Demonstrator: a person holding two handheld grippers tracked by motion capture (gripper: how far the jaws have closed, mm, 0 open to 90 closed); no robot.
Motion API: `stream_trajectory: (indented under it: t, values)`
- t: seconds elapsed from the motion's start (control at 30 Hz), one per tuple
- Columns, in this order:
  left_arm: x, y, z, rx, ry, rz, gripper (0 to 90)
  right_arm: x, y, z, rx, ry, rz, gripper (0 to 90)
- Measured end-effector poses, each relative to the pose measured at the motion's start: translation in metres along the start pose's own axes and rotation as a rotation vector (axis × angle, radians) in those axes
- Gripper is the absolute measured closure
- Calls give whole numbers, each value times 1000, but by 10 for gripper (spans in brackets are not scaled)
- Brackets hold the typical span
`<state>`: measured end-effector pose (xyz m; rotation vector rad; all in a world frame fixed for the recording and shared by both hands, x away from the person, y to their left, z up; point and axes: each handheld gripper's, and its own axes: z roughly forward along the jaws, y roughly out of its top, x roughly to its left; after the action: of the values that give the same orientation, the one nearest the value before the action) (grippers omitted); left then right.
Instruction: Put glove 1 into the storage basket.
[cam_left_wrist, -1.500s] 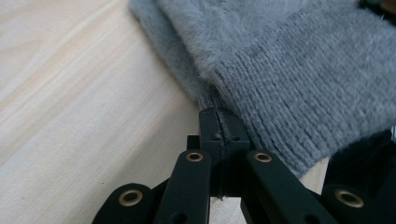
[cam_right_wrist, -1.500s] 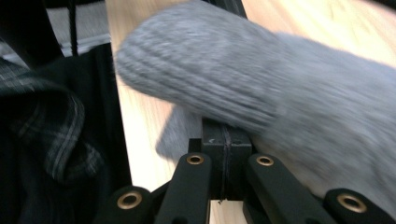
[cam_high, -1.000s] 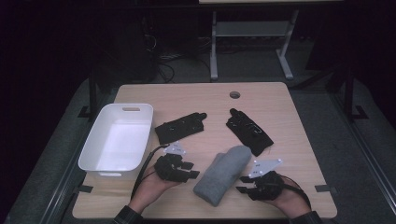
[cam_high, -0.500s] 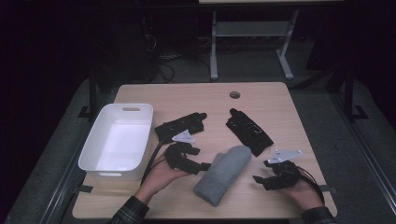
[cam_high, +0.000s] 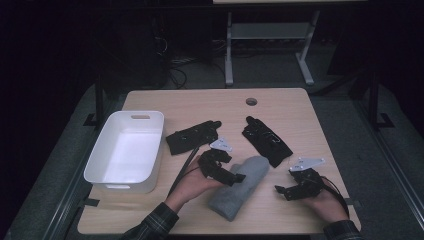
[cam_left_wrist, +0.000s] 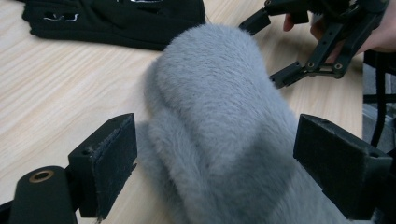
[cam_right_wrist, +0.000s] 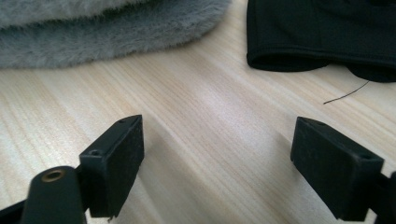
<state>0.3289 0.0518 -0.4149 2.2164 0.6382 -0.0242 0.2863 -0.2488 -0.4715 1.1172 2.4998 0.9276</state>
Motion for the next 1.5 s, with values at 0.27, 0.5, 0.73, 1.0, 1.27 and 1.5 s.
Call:
stream_trajectory:
  t: [0.27,0.5,0.73,1.0,1.27,1.5]
  values:
    - [4,-11,27,84,36,13,121,-1,-1,0,-7,-4,6,171]
    - [13,-21,36,101,9,-24,121,-2,-2,-1,-5,-5,4,171]
    - [16,-25,41,104,-21,-54,171,-2,-2,-1,-12,-4,2,170]
    - [16,-24,40,123,-101,-51,429,-2,-5,1,-32,-1,-1,137]
    - [11,-21,39,146,-108,-10,615,-2,-10,5,-90,3,-1,81]
    - [10,-18,31,118,-123,-12,670,-1,-11,5,-98,3,3,74]
